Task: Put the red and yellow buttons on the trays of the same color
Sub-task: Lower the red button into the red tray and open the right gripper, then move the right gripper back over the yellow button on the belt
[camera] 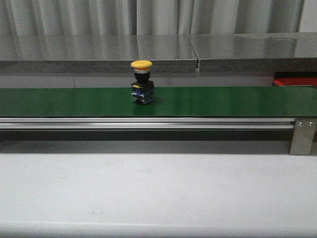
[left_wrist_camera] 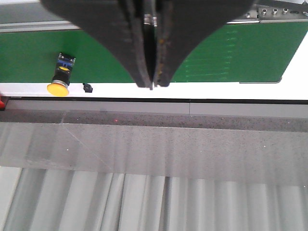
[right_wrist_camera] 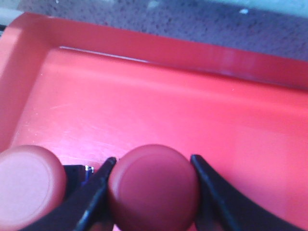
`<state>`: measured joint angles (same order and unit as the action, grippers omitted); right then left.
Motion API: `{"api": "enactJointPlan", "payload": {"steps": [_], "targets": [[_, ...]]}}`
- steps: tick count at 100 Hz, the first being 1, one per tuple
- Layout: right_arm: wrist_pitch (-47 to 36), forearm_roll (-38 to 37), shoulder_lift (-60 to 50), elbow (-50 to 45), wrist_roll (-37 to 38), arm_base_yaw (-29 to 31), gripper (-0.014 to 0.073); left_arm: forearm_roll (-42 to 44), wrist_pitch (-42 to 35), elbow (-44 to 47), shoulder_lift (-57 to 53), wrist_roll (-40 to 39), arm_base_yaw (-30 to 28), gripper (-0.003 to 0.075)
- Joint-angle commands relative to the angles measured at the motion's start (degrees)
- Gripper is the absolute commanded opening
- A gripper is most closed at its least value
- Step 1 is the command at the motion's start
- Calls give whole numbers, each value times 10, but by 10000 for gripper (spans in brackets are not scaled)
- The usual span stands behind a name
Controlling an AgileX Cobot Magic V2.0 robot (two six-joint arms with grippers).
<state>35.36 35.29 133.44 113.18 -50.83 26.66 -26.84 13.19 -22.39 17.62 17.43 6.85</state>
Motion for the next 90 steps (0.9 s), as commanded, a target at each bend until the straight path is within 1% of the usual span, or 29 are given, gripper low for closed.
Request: {"api": "enactJointPlan", "payload": {"steps": [1, 19, 24, 28, 31, 38, 43, 45, 50, 55, 62, 67, 90], "targets": [[-30, 11, -38, 21, 0, 4, -53, -8, -41, -15, 5, -2, 4, -20], [-31, 10, -38, 21, 0, 4, -50, -8, -41, -15, 5, -2, 4, -20], [-29, 10, -38, 21, 0, 4, -29, -8, -41, -15, 5, -2, 4, -20], [-29, 10, -38, 21, 0, 4, 5, -8, -41, -15, 5, -2, 4, -20], [-28, 10, -38, 21, 0, 4, 37, -8, -41, -15, 5, -2, 4, -20], [-25, 10, -38, 21, 0, 4, 147, -8, -41, -15, 5, -2, 4, -20], [-24, 10, -38, 21, 0, 4, 252, -8, -41, -15, 5, -2, 4, -20], [-23, 10, -38, 21, 0, 4, 279, -8, -41, -15, 5, -2, 4, -20], [-23, 10, -38, 21, 0, 4, 389, -8, -41, -15, 5, -2, 4, -20], [-24, 10, -38, 21, 0, 4, 472, -8, -41, -15, 5, -2, 4, -20], [-26, 10, -38, 21, 0, 4, 550, -8, -41, -15, 5, -2, 4, -20], [-28, 10, -38, 21, 0, 4, 570, -8, -41, -15, 5, -2, 4, -20], [-31, 10, -53, 21, 0, 4, 565, -8, -41, -15, 5, -2, 4, -20]]}}
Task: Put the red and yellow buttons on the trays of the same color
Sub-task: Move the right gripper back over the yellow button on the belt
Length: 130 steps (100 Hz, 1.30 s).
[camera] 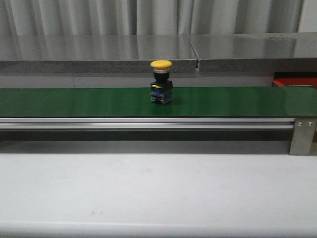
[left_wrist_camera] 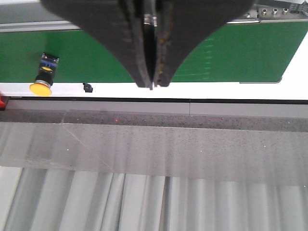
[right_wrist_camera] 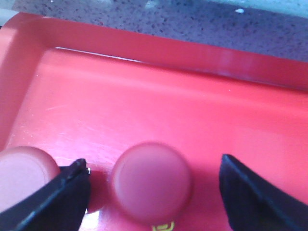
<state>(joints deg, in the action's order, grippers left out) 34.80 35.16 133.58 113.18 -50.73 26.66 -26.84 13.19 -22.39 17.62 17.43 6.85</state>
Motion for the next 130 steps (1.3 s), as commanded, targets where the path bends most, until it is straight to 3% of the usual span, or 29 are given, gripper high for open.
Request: {"api": "enactJointPlan", "payload": {"steps": [1, 24, 64, 97, 130], "targets": [[-25, 11, -55, 21, -1, 5, 565, -8, -41, -15, 5, -2, 4, -20], [-10, 13, -98, 21, -1, 10, 565, -8, -41, -15, 5, -2, 4, -20], [119, 15, -203, 18, -1, -12, 565, -8, -41, -15, 5, -2, 4, -20], [117, -75, -320, -102, -1, -126, 565, -8, -41, -15, 5, -2, 4, -20], [111, -83, -397, -257, -5, -224, 565, -8, -41, -15, 5, -2, 4, -20]]}}
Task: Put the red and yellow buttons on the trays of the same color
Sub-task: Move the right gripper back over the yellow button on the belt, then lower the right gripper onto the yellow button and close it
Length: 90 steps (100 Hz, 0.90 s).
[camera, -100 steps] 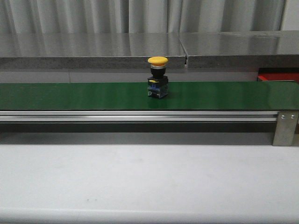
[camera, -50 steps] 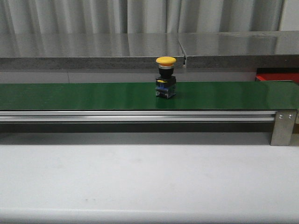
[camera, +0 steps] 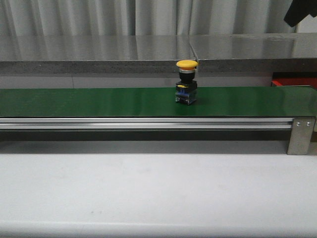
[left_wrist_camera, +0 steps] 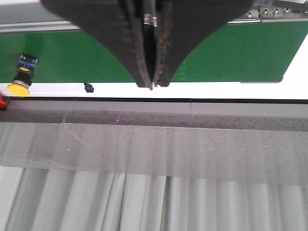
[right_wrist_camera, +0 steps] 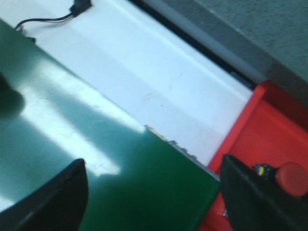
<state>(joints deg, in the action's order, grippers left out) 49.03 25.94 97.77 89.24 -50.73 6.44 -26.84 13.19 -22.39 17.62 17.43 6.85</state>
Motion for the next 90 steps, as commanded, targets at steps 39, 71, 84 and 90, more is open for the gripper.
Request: {"api": "enactJointPlan", "payload": {"steps": [39, 71, 84, 90], "targets": [[-95, 10, -38, -113, -12, -133, 565, -8, -41, -15, 5, -2, 4, -20], [-109, 59, -1, -111, -40, -144, 565, -8, -41, -15, 5, -2, 4, -20], [-120, 91, 16, -111, -65, -144, 565, -8, -41, -15, 5, -2, 4, -20], [-125, 104, 22, -111, -73, -144, 565, -8, -41, -15, 5, -2, 4, -20]]}}
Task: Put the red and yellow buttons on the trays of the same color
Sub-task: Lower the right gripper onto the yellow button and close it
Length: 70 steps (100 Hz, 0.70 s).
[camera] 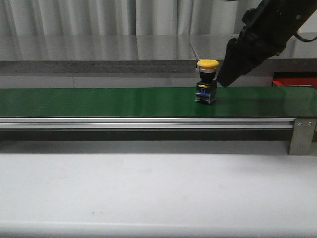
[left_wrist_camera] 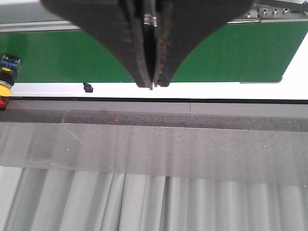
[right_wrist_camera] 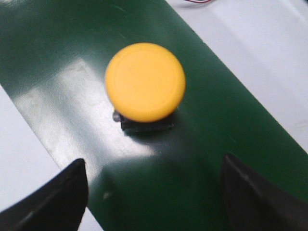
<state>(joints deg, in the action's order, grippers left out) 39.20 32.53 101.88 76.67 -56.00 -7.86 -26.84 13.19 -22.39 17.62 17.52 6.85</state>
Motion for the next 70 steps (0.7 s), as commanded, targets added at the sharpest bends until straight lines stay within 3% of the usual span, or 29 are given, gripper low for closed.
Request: {"api": "enactJointPlan", "payload": {"steps": [1, 61, 70], "targets": [[-27, 41, -19, 15, -23, -1, 565, -8, -41, -15, 5, -3, 4, -20], [-96, 119, 3, 15, -92, -1, 560, -8, -41, -15, 5, -3, 4, -20], [-97, 124, 14, 15, -92, -1, 476, -8, -41, -15, 5, -3, 4, -20]]}}
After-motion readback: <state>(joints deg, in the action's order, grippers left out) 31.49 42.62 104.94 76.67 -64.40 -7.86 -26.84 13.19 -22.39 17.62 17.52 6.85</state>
